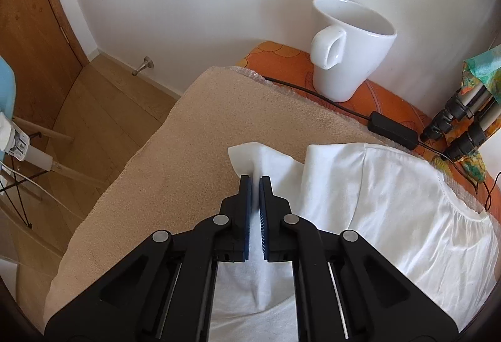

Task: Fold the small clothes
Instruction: 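Grasp the shoulder with the right gripper while the left gripper grasps the hem, fold inward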

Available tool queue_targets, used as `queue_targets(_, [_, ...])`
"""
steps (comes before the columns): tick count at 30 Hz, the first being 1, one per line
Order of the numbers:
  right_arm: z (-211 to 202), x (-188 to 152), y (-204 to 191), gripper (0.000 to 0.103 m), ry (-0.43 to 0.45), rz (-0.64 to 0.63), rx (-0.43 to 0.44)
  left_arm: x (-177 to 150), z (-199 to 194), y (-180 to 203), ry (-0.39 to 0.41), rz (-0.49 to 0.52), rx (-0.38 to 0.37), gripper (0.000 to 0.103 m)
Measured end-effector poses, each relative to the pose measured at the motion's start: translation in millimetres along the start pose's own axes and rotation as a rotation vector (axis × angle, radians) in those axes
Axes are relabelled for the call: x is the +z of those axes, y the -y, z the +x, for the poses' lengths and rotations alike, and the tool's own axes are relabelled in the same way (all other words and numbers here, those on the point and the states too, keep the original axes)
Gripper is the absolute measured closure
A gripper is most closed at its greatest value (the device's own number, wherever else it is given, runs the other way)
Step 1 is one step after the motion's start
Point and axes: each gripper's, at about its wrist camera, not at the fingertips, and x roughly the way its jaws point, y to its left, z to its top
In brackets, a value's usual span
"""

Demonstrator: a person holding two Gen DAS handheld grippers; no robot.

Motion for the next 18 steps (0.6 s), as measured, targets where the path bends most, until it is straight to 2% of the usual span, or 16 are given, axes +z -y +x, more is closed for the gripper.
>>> queue_targets(9, [-60, -8, 64, 0.097, 0.139, 0.137, 0.093, -1, 13, 56, -0.028, 0.118, -0.068, 0.103])
queue_targets(14, [-85, -25, 107, 0.097, 0.185, 0.194, 0.073, -10, 28, 81, -0.076, 0.156, -0.105, 0.103])
queue_targets(18, [-87, -45, 147, 0.097, 0.188, 0.253, 0.047, -21, 40, 94, -0.132, 0.180, -0.121, 0.103])
